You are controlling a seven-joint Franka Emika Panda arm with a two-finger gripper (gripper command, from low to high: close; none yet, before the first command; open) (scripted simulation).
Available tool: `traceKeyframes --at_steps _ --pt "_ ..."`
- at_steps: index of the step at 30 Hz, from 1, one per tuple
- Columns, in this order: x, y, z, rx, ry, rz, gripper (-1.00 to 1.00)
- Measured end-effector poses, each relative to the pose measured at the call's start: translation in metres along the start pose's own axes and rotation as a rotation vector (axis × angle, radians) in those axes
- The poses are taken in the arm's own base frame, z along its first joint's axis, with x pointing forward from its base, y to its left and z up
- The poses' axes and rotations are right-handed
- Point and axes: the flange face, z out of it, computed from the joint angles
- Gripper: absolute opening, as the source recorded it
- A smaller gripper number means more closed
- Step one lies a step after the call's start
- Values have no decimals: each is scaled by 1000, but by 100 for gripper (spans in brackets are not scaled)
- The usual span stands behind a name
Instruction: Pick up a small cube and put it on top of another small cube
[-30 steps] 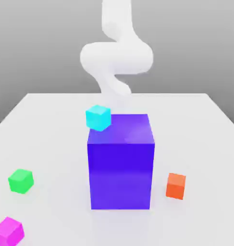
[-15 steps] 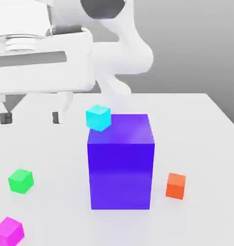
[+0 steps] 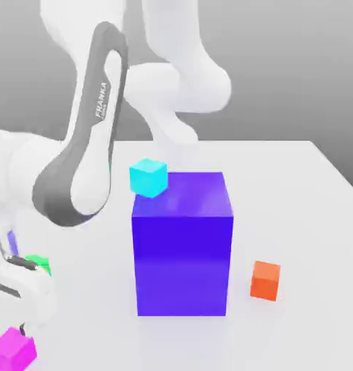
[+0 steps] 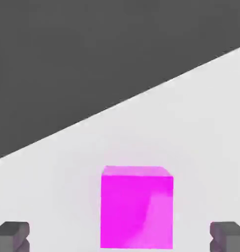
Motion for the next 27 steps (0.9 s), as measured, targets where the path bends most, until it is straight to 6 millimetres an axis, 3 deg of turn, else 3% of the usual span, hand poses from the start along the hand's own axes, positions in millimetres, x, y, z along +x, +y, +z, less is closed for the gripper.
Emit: traceKeyframes --at_steps 1,2,8,10,13,16,20,24,27 --pt "0 1 15 -1 -1 1 0" --pt "0 2 27 -2 -1 2 -100" --pt "0 2 33 -2 -3 2 -100" --pt "0 1 19 -3 -2 1 -100" --pt "0 3 -21 -3 -2 5 -100" --pt "5 40 -51 -19 27 112 -100" --pt "3 101 -76 -27 47 291 -100" --pt "-10 163 -85 -17 30 484 -100" --pt "-19 204 -80 -4 4 616 -100"
